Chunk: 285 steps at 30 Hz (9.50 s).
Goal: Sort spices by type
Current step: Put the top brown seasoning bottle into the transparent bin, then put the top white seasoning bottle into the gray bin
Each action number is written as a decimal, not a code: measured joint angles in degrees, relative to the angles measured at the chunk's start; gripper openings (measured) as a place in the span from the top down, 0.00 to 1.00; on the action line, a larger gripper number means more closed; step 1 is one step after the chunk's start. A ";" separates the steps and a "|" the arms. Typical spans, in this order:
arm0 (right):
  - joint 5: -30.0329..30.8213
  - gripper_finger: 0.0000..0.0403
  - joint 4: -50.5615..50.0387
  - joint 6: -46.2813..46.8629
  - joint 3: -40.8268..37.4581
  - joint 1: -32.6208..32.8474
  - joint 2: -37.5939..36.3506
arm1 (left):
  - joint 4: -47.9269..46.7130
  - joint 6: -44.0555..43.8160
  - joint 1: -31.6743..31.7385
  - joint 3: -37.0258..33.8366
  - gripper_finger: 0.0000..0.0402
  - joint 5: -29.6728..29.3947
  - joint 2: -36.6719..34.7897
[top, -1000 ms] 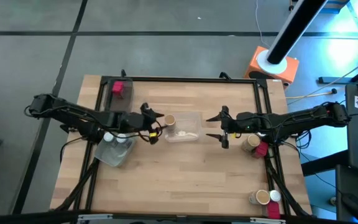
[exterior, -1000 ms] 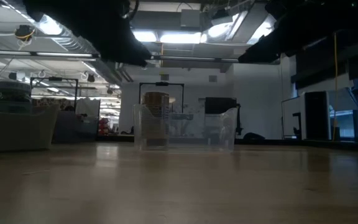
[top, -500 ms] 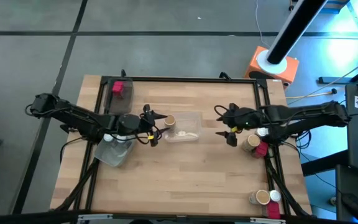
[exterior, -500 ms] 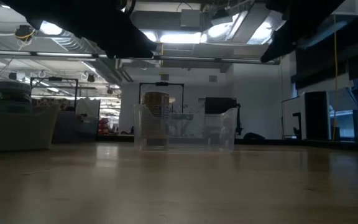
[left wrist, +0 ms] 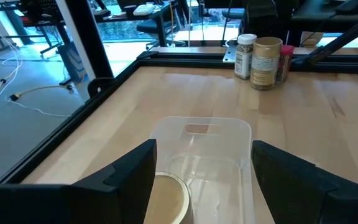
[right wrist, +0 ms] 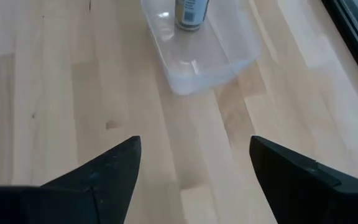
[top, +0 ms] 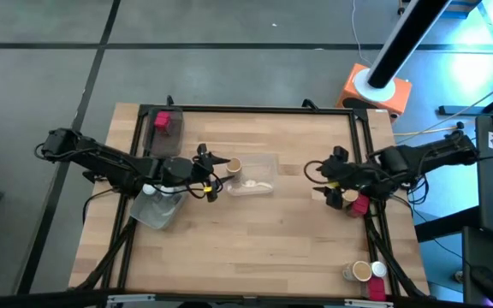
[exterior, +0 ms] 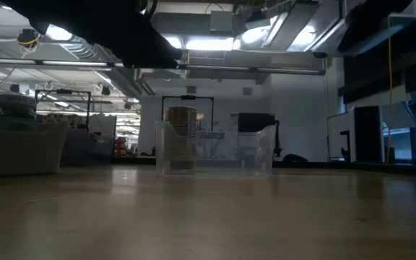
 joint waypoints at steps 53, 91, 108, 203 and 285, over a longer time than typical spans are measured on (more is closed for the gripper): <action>-8.76 0.02 -32.75 18.23 2.43 2.52 12.91 | 0.25 1.86 0.94 0.04 0.39 -0.07 -0.02; -14.76 0.03 -21.19 14.56 -12.50 2.63 13.00 | 0.27 1.68 0.94 0.04 0.39 -0.04 -0.02; -14.96 0.29 -19.85 14.22 -12.74 2.63 12.90 | 0.27 1.86 0.94 0.04 0.39 -0.04 -0.02; -9.39 0.11 -0.96 -21.53 31.12 -25.11 52.41 | 0.16 2.56 1.01 0.04 0.39 -0.07 -0.02; -15.06 0.08 -32.76 7.05 -9.12 -26.92 10.88 | 0.23 1.49 1.01 0.02 0.39 -0.07 -0.02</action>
